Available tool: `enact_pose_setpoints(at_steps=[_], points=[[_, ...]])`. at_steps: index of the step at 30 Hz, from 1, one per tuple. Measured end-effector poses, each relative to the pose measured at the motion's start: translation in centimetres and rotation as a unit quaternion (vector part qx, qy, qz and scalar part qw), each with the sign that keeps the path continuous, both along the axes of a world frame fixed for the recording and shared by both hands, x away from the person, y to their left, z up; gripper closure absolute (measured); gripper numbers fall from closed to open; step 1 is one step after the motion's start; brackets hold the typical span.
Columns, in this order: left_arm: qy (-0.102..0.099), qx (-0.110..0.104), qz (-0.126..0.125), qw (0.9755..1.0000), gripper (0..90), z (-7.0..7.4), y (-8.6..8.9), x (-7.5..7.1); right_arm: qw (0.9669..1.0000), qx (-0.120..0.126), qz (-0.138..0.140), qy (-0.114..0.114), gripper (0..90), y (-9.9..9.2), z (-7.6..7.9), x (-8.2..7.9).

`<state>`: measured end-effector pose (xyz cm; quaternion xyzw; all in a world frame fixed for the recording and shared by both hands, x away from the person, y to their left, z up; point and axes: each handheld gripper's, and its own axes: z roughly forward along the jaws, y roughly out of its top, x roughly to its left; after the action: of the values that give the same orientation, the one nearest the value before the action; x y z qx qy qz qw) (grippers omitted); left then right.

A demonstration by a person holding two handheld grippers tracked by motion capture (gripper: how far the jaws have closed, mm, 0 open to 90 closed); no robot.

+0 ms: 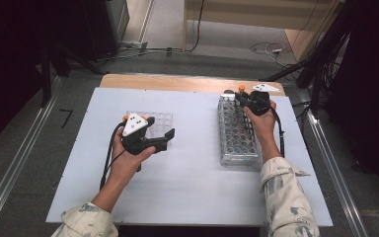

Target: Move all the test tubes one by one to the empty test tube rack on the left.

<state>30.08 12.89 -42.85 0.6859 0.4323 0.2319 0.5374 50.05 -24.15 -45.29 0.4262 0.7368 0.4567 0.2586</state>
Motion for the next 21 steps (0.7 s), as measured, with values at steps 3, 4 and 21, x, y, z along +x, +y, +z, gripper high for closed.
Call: enact_pose_setpoints(at_steps=[3, 4, 21], points=[[0.000, 0.001, 0.000, 1.0000, 17.6, 0.0, 0.0, 0.0, 1.0000, 0.000, -0.002, -0.006, 71.5, 0.1, 0.4, -0.1], [0.000, 0.001, -0.001, 1.0000, 17.6, 0.0, 0.0, -0.1, 1.0000, 0.001, -0.002, -0.007, 71.5, 0.1, 0.6, -0.1], [-0.003, 0.009, 0.002, 1.0000, 16.3, -0.1, -0.3, 0.0, 0.9986, 0.007, -0.009, -0.053, 71.6, -0.3, 4.1, -1.6]])
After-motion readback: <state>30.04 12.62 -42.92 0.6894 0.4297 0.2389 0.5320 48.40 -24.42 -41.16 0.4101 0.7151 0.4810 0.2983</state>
